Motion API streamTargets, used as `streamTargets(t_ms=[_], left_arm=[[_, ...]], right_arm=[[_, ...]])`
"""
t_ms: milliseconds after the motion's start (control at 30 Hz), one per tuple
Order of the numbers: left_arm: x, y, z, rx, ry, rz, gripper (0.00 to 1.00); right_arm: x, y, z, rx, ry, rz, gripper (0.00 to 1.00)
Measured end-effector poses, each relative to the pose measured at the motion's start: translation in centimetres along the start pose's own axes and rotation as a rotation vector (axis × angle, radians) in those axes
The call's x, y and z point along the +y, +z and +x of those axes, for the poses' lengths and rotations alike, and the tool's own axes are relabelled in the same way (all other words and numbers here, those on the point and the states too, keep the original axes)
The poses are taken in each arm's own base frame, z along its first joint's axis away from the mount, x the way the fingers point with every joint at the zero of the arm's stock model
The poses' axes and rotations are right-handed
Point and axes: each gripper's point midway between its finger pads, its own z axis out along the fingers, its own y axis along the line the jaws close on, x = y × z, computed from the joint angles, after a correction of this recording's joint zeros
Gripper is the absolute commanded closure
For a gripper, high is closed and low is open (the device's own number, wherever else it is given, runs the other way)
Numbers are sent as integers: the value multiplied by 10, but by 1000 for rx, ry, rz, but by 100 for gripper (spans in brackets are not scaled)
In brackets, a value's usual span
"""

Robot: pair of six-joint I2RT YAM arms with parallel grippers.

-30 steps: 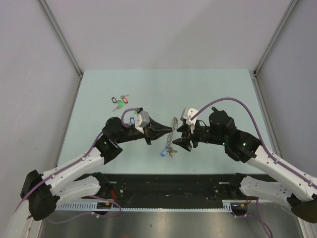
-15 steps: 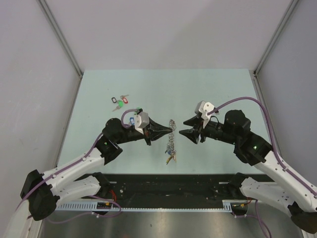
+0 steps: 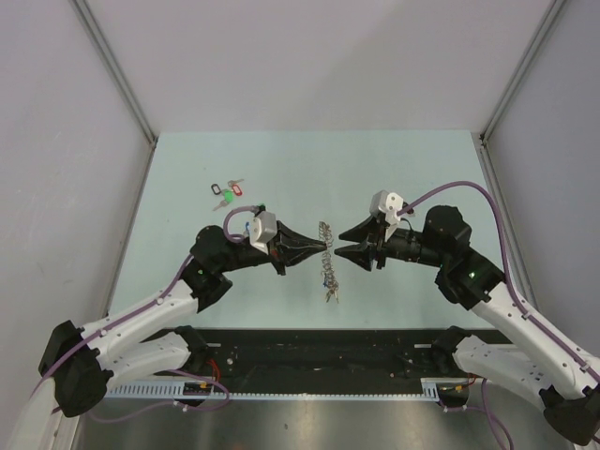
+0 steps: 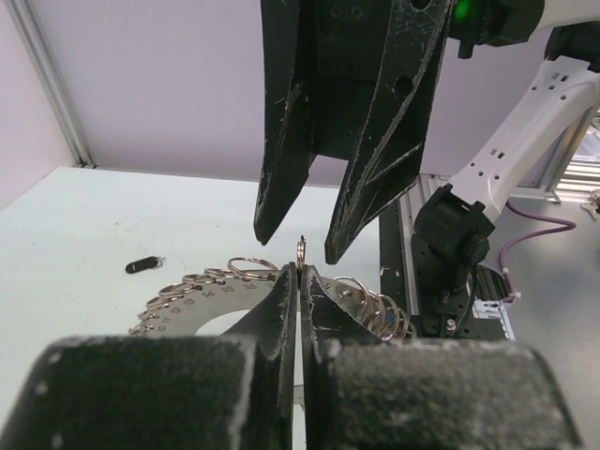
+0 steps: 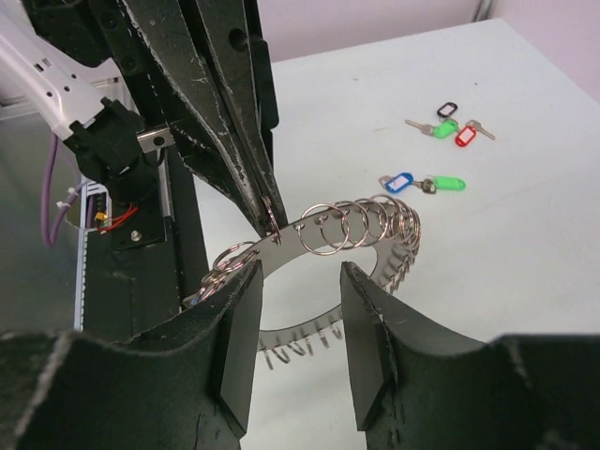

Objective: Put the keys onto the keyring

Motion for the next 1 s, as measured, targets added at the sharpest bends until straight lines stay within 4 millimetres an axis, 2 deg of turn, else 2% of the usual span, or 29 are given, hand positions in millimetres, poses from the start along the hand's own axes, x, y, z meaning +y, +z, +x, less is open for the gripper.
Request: streamTargets(t_ms=[333,533,1000], left_arm=[[-5,2,-4,-19,-10,29,100],[-7,2,-5,-26,-11,40,100],[-12,2,-5,-25,-23,68,99]], right_arm=[[8,3,-8,-36,-14,-77,58],[12,4,-10,-45,-11,-106,62],[18,8,-9,-44,-4,-164,84]])
